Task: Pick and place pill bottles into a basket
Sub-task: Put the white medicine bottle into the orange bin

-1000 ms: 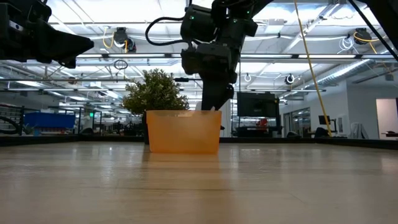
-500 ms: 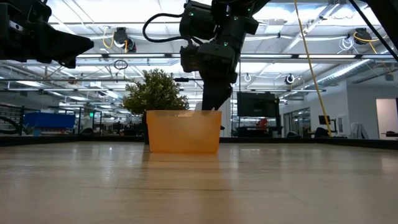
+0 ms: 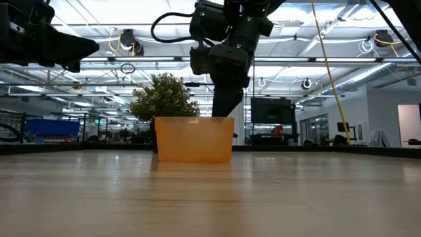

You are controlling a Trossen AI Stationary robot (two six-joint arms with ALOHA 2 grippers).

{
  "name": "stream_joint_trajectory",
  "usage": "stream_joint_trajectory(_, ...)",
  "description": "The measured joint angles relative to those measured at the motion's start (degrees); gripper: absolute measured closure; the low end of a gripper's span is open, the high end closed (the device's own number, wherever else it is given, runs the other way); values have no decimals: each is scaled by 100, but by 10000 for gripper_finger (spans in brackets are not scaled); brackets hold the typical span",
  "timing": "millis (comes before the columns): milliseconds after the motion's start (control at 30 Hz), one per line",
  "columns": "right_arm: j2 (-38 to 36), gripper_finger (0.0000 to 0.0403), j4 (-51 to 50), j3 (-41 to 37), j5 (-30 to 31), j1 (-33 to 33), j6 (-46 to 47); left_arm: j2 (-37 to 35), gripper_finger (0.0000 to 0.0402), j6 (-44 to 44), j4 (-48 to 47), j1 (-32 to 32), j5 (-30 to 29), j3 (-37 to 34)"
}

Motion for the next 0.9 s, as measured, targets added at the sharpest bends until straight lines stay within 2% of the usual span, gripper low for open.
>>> stream_joint_trajectory(200,-103,218,-574,0,-14,74,97,0,334,2,-2,0,0,-2)
stream_joint_trajectory(500,-702,226,-1165,-7,-41,693,716,0,334,2,1,1,0,0)
stream_joint_trajectory(667,-1126,227,-1667,-7,-5,1123,1619,0,334,2,-1,2,0,0)
stream_joint_trajectory(900,-1316,227,-1869,-7,141,2145,3040,-1,334,2,0,1,0,0)
